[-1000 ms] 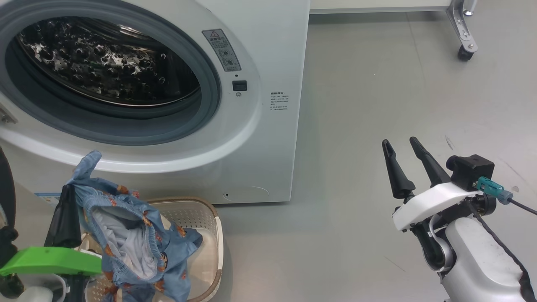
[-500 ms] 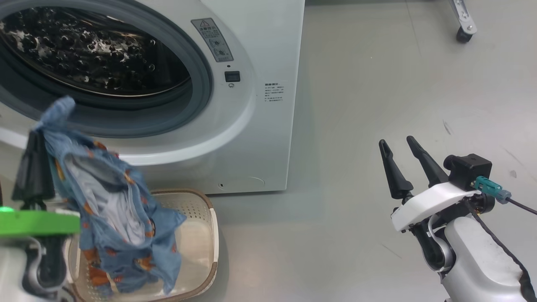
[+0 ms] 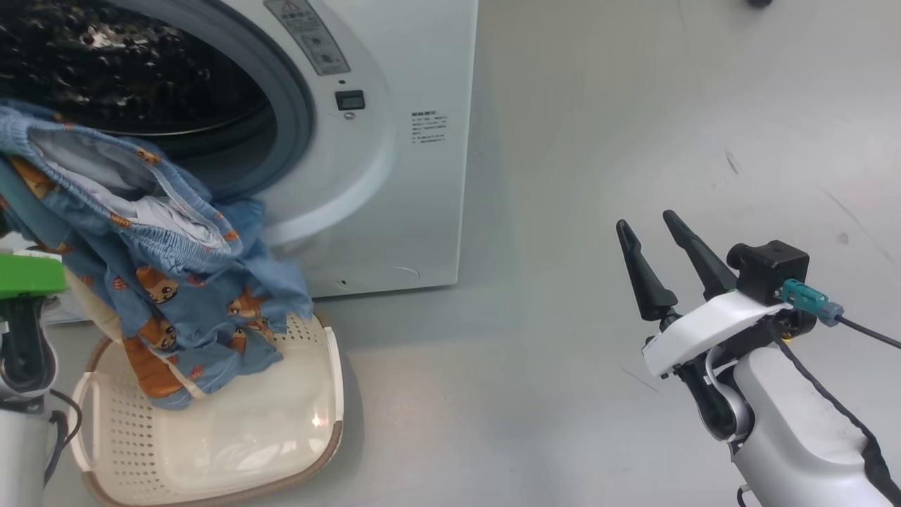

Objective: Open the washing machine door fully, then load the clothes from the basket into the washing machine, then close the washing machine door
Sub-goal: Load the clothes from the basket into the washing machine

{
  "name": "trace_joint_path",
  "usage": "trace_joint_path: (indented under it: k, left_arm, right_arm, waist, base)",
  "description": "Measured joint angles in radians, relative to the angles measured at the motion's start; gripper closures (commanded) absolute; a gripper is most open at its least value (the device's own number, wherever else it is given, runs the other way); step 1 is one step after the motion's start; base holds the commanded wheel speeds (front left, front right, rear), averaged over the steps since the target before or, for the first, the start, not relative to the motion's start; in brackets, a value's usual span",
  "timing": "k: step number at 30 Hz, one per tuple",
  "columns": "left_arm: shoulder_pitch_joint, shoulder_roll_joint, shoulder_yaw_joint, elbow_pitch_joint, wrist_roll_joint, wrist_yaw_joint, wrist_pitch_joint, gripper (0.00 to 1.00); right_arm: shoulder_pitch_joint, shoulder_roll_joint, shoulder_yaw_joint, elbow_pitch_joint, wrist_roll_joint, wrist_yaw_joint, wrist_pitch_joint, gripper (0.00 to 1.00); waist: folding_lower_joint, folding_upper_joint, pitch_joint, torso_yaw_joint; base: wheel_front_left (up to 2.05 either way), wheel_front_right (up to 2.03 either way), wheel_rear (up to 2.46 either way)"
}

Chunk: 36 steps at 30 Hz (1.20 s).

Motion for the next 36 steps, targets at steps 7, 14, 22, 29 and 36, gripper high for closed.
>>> trace_joint_path:
  k: [7,14,22,29,36]
  left_arm:
    - [-0.033,0.01,0.014,0.106,-0.013,0.012,0.037,1.0]
    - [-0.116,0.049,0.02,0.179,-0.008,0.018,0.063,1.0]
    - [-0.227,0.086,0.029,0.26,-0.007,0.016,0.08,1.0]
    - [-0.336,0.128,0.036,0.327,0.001,0.011,0.104,1.0]
    - [-0.408,0.169,0.032,0.385,0.022,0.01,0.133,1.0]
  right_arm:
    - [-0.026,-0.009,-0.003,-0.012,0.0,0.0,0.0,0.0]
    - [-0.05,0.004,-0.016,-0.039,0.0,0.0,0.0,0.0]
    - [-0.071,0.014,-0.03,-0.047,-0.003,0.0,0.0,0.0]
    - [-0.081,0.022,-0.034,-0.06,-0.005,0.0,0.0,0.0]
    - [-0.085,0.045,-0.03,-0.065,-0.015,0.0,0.0,0.0]
  waist:
    - [0.0001,0.0,0.065,-0.042]
    - [0.0001,0.0,0.145,-0.082]
    - [0.0001,0.0,0.236,-0.127]
    - [0.0002,0.0,0.313,-0.176]
    - [0.0001,0.0,0.367,-0.223]
  base:
    - [0.0,0.0,0.0]
    - [0.0,0.0,0.0]
    - [0.0,0.0,0.0]
    - [0.0,0.0,0.0]
    - [0.0,0.0,0.0]
